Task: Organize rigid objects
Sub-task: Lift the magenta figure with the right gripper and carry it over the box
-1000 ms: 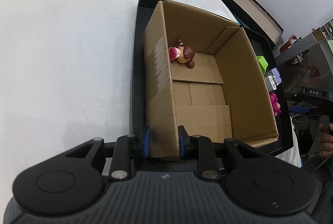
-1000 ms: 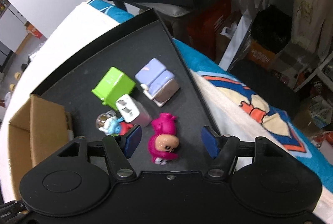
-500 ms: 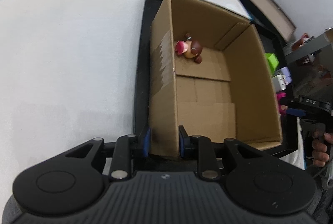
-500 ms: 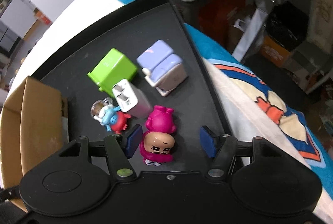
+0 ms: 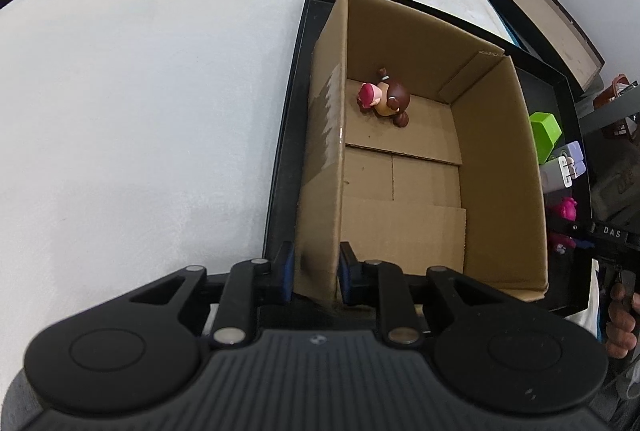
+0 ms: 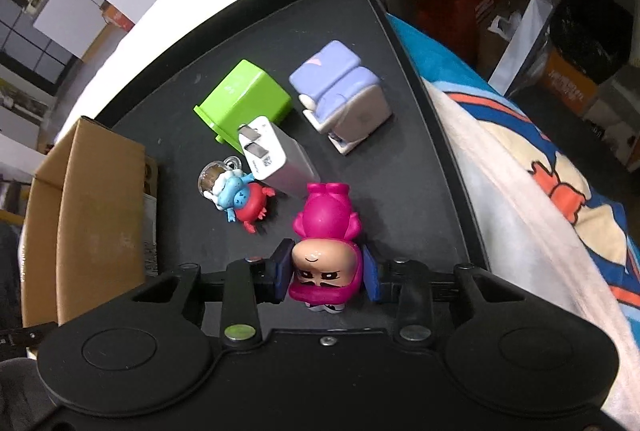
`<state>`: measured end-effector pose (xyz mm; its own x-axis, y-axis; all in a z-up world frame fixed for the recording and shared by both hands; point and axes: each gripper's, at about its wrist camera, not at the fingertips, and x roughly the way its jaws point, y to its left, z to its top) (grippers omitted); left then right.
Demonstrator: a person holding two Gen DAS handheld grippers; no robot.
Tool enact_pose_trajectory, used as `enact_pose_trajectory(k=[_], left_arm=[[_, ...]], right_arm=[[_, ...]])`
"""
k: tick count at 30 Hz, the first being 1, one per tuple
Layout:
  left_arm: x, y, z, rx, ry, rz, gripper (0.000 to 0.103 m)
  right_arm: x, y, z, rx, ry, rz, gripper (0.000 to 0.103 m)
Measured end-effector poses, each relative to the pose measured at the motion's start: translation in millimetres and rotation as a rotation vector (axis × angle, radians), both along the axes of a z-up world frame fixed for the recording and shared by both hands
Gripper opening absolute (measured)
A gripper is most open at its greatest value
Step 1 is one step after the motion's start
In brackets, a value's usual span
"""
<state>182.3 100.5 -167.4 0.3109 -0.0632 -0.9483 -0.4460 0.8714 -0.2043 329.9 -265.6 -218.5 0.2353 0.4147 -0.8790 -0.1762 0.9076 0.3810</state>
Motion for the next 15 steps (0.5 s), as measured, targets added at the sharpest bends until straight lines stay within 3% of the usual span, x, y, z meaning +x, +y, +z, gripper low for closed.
enact_pose_trajectory(k=[7,15], left_arm=[[-2,-5,4,0.012,-0.015,-0.009,0.021],[-11,2,4,-0.012,-0.058,-0.025,0.021]], right_arm=[[-3,-18,0,0.033,0.043,-0.054,0.035],[-14,-19,23,0.027,-0.014,-0.084,0.035]])
